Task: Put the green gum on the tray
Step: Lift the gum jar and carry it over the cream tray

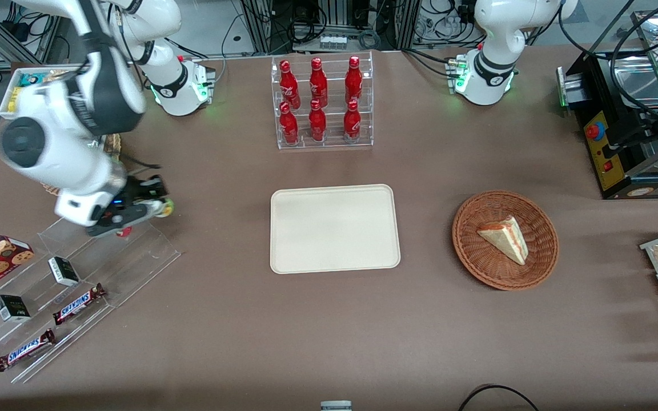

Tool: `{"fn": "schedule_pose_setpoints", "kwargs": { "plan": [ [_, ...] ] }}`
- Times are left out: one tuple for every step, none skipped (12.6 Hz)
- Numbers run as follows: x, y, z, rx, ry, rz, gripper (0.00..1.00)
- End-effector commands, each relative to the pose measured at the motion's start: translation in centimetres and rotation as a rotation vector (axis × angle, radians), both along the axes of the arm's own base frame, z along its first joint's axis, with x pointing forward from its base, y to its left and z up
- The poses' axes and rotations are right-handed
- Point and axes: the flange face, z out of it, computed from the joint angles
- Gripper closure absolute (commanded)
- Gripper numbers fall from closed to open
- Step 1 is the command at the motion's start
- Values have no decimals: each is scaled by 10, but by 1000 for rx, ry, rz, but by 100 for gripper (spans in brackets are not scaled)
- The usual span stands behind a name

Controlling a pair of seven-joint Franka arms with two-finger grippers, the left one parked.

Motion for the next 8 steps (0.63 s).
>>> {"fn": "schedule_pose_setpoints", "kwargs": {
  "plan": [
    [-8, 66, -8, 4, 5, -114, 100],
    [-12, 91, -12, 6, -4, -148, 100],
    [-18, 119, -19, 4, -16, -187, 100],
    [-21, 142, -24, 2, -29, -219, 100],
    [-24, 167, -32, -2, -39, -255, 100],
    [-29, 194, -40, -2, -52, -284, 100],
    [-29, 214, -48, -1, -64, -319, 100],
    [-28, 234, -54, 5, -78, -353, 100]
  ]
}}
